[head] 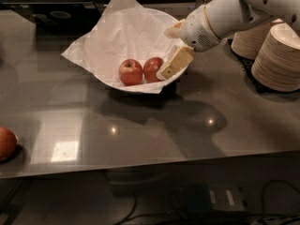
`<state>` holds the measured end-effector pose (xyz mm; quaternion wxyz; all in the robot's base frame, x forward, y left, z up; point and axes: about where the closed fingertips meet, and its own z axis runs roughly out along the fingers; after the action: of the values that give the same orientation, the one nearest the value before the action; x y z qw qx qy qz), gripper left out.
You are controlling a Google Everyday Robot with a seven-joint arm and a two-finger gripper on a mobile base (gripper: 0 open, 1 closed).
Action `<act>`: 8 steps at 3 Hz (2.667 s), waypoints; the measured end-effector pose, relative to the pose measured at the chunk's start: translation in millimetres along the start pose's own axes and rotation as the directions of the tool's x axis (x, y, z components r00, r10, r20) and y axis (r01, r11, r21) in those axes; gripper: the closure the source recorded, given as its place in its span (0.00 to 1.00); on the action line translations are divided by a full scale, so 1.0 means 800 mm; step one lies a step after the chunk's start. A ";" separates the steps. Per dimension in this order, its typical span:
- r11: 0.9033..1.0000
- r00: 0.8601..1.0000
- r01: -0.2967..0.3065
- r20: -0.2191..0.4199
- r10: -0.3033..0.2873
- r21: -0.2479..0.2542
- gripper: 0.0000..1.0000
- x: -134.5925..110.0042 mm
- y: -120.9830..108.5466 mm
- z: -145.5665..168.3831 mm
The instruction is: Pick apple from white bowl
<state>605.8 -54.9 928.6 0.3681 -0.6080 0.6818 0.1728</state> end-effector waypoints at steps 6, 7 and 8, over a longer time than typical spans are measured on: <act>0.993 1.000 -0.023 -0.019 0.021 -0.112 0.31 0.022 -0.002 0.061; 0.990 0.999 -0.032 -0.029 0.028 -0.135 0.31 0.031 -0.004 0.073; 0.987 0.998 -0.047 -0.039 0.042 -0.153 0.31 0.041 -0.005 0.083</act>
Offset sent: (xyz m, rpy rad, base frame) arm 0.0143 0.0115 -0.0104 -0.0017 0.0230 0.0296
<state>629.0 -33.0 861.8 0.3040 -0.6222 0.6864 0.2221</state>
